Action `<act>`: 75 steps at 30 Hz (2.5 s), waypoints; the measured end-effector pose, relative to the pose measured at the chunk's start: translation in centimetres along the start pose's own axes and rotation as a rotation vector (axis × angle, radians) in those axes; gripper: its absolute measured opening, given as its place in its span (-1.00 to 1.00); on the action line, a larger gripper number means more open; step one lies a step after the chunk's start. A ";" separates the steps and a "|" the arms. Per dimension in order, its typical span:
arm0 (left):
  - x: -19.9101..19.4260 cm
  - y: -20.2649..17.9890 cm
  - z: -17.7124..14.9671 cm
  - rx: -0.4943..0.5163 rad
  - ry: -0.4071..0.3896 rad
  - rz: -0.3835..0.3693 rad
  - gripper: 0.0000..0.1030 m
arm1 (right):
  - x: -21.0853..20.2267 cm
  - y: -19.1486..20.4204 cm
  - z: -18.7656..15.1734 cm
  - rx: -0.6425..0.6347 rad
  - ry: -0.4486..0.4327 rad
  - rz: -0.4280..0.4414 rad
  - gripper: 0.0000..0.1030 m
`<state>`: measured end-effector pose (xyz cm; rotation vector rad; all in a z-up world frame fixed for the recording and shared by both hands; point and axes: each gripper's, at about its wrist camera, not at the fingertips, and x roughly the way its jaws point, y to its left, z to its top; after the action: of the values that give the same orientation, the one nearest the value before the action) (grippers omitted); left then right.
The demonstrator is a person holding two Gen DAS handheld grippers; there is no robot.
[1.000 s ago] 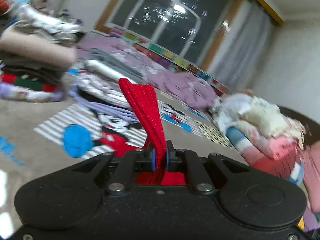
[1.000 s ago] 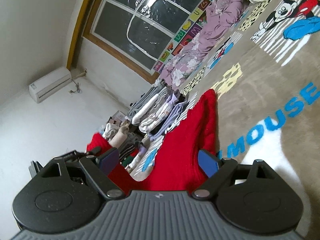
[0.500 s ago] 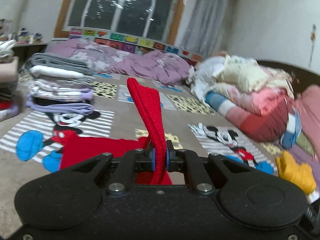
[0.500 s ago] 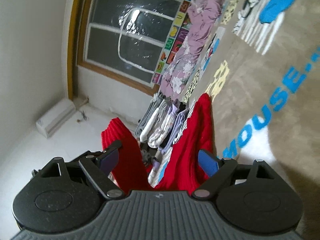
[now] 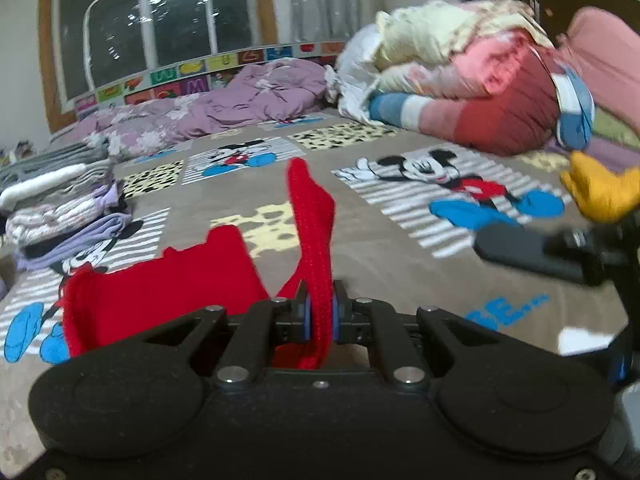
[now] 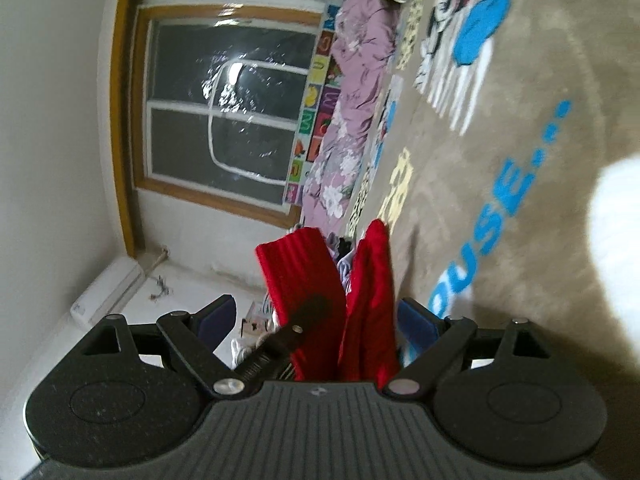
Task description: Fold clothes
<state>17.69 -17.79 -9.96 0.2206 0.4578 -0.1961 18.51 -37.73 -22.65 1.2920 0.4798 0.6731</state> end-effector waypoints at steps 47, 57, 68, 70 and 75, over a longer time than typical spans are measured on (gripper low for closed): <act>-11.1 7.7 -9.6 0.156 0.134 0.061 0.21 | 7.8 0.4 0.0 -0.185 0.031 -0.271 -0.79; -10.9 6.8 -10.0 0.164 0.141 -0.040 0.21 | 5.3 0.9 1.0 -0.173 -0.036 -0.189 -0.80; -11.1 8.4 -9.5 0.121 0.201 -0.153 0.39 | 4.3 -0.4 1.0 -0.125 0.004 -0.296 -0.80; -11.8 10.1 -8.1 0.047 0.160 -0.153 0.38 | 4.3 -0.1 0.8 -0.144 0.002 -0.291 -0.80; -10.4 15.5 -4.9 -0.108 0.090 -0.040 0.07 | 4.7 -0.6 0.7 -0.139 0.007 -0.304 -0.80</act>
<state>10.12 -0.26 -6.94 0.1150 0.5614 -0.2010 22.46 -35.06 -22.88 1.0582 0.6098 0.4482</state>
